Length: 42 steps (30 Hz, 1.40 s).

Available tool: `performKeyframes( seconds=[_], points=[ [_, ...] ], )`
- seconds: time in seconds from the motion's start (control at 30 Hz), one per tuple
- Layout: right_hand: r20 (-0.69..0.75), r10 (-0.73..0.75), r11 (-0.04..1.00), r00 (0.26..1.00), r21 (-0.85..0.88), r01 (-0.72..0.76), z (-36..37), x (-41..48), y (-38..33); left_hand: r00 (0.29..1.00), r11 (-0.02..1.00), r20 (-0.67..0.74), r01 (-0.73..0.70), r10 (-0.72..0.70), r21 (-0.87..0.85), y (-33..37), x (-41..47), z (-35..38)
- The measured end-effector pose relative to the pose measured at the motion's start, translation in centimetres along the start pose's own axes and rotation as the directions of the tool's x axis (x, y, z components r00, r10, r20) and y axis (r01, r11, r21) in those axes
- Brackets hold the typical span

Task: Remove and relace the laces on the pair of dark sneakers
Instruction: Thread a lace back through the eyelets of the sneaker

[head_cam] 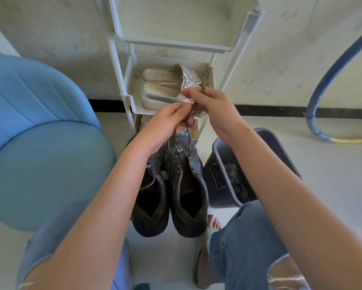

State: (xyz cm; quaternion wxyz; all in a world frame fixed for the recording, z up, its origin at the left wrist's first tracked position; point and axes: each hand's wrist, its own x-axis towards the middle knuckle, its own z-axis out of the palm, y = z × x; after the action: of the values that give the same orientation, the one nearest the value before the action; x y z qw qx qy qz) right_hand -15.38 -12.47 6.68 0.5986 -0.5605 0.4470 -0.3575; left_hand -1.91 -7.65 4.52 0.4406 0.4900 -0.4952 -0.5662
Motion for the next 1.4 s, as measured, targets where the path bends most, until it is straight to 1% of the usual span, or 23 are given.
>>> performKeyframes(
  seconds=[0.07,0.13,0.2,0.3,0.37,0.4,0.5,0.6,0.67,0.7,0.77,0.8,0.83,0.9,0.93,1.0,1.07,1.13,1.2,1.23,1.3,1.37,1.4],
  points=[
    [-0.005,0.103,0.945,0.995,0.314,-0.097,-0.8,0.3,0.0,0.998,0.998,-0.052,0.022,-0.019,0.062,0.1,-0.2,-0.7],
    [-0.014,0.192,0.806,0.981,0.572,-0.149,-1.8,0.7,0.0,0.995,0.995,-0.101,0.035,-0.025,0.097,0.1,-0.3,-1.5],
    [-0.041,0.243,0.709,0.969,0.689,-0.148,-2.7,1.1,0.0,0.990,0.996,-0.135,0.041,-0.031,0.074,0.0,-0.4,-2.1],
    [-0.085,0.344,0.528,0.935,0.841,-0.118,-3.8,1.6,0.1,0.993,0.995,-0.102,0.070,-0.063,0.065,0.2,-0.4,-2.1],
    [-0.099,0.413,0.425,0.905,0.900,-0.095,-4.4,2.0,0.4,0.988,0.986,-0.097,0.134,-0.124,0.103,0.1,-0.5,-2.2],
    [-0.102,0.445,0.407,0.890,0.908,-0.099,-4.7,2.2,0.8,0.980,0.971,-0.105,0.185,-0.171,0.151,-0.1,-0.5,-2.6],
    [-0.106,0.505,0.433,0.857,0.890,-0.145,-5.6,2.5,2.1,0.935,0.878,-0.145,0.355,-0.324,0.322,-0.8,-0.7,-3.9],
    [-0.168,0.494,0.475,0.853,0.874,-0.102,-6.8,2.7,3.1,0.852,0.727,-0.272,0.523,-0.447,0.445,-1.3,-0.5,-3.9],
    [-0.209,0.459,0.573,0.863,0.812,-0.109,-7.2,2.5,3.5,0.813,0.704,-0.336,0.581,-0.476,0.408,-1.3,-0.3,-3.2],
    [-0.201,0.423,0.658,0.884,0.739,-0.147,-7.0,2.3,3.8,0.831,0.720,-0.367,0.549,-0.417,0.425,-1.6,0.0,-3.0],
    [-0.118,0.342,0.824,0.932,0.515,-0.237,-6.0,1.5,4.3,0.883,0.737,-0.450,0.393,-0.135,0.550,-2.0,0.2,-2.5],
    [-0.056,0.315,0.889,0.947,0.366,-0.274,-5.2,1.1,4.6,0.883,0.770,-0.469,0.304,-0.007,0.561,-1.9,0.2,-2.3],
    [0.013,0.302,0.933,0.953,0.201,-0.298,-4.4,0.8,4.7,0.885,0.833,-0.463,0.221,0.047,0.507,-1.8,0.3,-2.0],
    [0.150,0.280,0.958,0.948,-0.112,-0.266,-3.0,0.3,4.7,0.926,0.946,-0.376,0.104,0.020,0.307,-1.6,0.9,-1.0],
    [0.213,0.264,0.946,0.941,-0.246,-0.210,-2.4,0.1,4.7,0.942,0.969,-0.336,0.098,-0.016,0.228,-1.5,1.0,-0.5],
    [0.330,0.258,0.875,0.908,-0.478,-0.075,-1.2,-0.3,4.6,0.950,0.969,-0.301,0.145,-0.081,0.200,-1.5,1.1,0.2],
    [0.409,0.281,0.803,0.868,-0.595,0.021,-0.2,-0.8,5.0,0.945,0.937,-0.282,0.242,-0.168,0.253,-1.8,1.0,0.6],
    [0.441,0.300,0.774,0.846,-0.631,0.054,0.2,-1.2,5.5,0.942,0.938,-0.274,0.258,-0.192,0.230,-2.5,0.9,0.7],
    [0.465,0.307,0.804,0.830,-0.593,0.035,0.0,-1.3,5.7,0.948,0.959,-0.271,0.221,-0.168,0.179,-2.6,0.8,0.5],
    [0.487,0.295,0.866,0.822,-0.499,-0.015,-0.3,-1.1,5.6,0.952,0.962,-0.270,0.199,-0.145,0.185,-2.5,0.8,0.3],
    [0.534,0.225,0.974,0.815,-0.133,-0.181,-1.3,-0.4,4.9,0.964,0.946,-0.248,0.168,-0.098,0.278,-2.0,0.8,-0.2],
    [0.513,0.198,0.934,0.835,0.159,-0.319,-2.2,0.0,4.6,0.986,0.913,-0.149,0.130,-0.077,0.387,-1.3,0.5,-0.4],
    [0.432,0.266,0.919,0.862,0.155,-0.362,-2.3,0.2,4.6,0.993,0.901,-0.091,0.103,-0.071,0.420,-1.1,0.4,-0.4]
  ],
)
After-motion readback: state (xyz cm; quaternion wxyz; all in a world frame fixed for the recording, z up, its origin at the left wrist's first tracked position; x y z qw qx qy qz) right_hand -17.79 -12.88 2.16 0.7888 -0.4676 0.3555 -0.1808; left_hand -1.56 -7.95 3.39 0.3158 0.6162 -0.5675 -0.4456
